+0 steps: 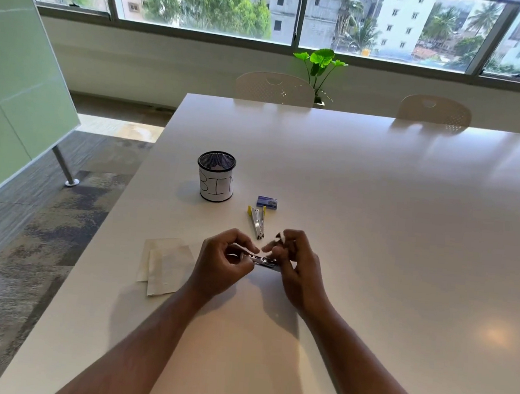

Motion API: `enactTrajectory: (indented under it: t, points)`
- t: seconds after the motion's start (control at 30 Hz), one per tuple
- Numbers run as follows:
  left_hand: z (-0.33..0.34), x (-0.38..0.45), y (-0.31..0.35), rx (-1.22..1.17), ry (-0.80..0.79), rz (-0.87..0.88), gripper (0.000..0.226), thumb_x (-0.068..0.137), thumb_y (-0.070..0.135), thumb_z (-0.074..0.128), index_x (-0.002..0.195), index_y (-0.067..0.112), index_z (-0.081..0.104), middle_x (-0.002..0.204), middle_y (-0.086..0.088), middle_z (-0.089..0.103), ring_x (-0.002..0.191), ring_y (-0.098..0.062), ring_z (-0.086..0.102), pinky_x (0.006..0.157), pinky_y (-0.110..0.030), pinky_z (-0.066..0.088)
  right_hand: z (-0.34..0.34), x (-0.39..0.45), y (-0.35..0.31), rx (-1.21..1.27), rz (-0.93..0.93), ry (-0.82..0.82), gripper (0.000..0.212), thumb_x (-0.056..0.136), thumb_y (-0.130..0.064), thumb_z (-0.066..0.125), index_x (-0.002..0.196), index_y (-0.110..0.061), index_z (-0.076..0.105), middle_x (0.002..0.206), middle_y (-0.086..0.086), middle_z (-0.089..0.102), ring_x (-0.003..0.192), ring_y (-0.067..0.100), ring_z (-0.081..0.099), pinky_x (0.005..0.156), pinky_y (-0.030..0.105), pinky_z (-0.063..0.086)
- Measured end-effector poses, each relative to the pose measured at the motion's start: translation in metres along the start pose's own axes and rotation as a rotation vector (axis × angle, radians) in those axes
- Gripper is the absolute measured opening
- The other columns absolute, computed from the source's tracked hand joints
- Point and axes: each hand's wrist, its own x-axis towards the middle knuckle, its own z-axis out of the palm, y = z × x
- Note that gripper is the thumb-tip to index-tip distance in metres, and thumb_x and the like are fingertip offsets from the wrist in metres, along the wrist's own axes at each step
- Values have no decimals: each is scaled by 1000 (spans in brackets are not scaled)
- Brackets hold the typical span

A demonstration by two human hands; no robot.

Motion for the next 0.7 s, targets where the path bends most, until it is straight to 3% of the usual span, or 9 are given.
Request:
enactTrajectory:
  t: [0.1, 0.17, 0.23, 0.4, 0.53, 0.7]
  points:
    - [0, 1, -1, -16, 29, -16, 15, 71, 2, 67, 85, 7, 66, 87, -10, 74, 74, -21, 73, 66, -29, 60, -3, 1, 4, 188, 32, 48, 13, 104, -18, 53, 114, -23, 46, 104, 3, 77, 91, 27, 76, 82, 47, 62]
    - [-1, 1, -3, -21, 30, -30, 23, 71, -1, 70, 92, 8, 66, 90, -12, 73, 81, -22, 75, 73, -31, 63, -5, 2, 4, 262, 37, 66, 11, 105, -24, 52, 114, -26, 45, 107, 8, 76, 97, 31, 76, 85, 51, 61]
    - [-2, 2, -6, 3, 12, -30, 31, 72, -6, 74, 98, 10, 68, 94, -8, 74, 87, -21, 76, 79, -33, 64, -5, 4, 3, 293, 31, 79, 14, 105, -29, 51, 115, -26, 43, 111, 9, 76, 105, 31, 75, 90, 49, 59]
    - [-2, 4, -12, 39, -43, -65, 44, 76, -2, 86, 114, 17, 75, 106, 6, 79, 99, -7, 76, 92, -25, 60, -7, 5, 5, 442, 68, 129, 10, 108, -16, 44, 116, -13, 38, 119, 16, 74, 117, 34, 70, 101, 50, 55]
    - [0, 4, -11, 80, -36, -98, 35, 78, 4, 87, 105, 26, 80, 95, 14, 80, 89, -1, 75, 85, -19, 57, -10, 7, 5, 603, 194, 181, 10, 109, -4, 42, 113, -11, 37, 117, 18, 74, 112, 36, 72, 92, 41, 60]
    - [-2, 5, -10, 12, -11, -134, 34, 81, 2, 84, 93, 34, 80, 90, 9, 81, 87, -17, 76, 84, -28, 58, -13, 9, 5, 658, 384, 320, 35, 99, 11, 51, 117, -17, 42, 97, 12, 71, 93, 34, 77, 81, 37, 63]
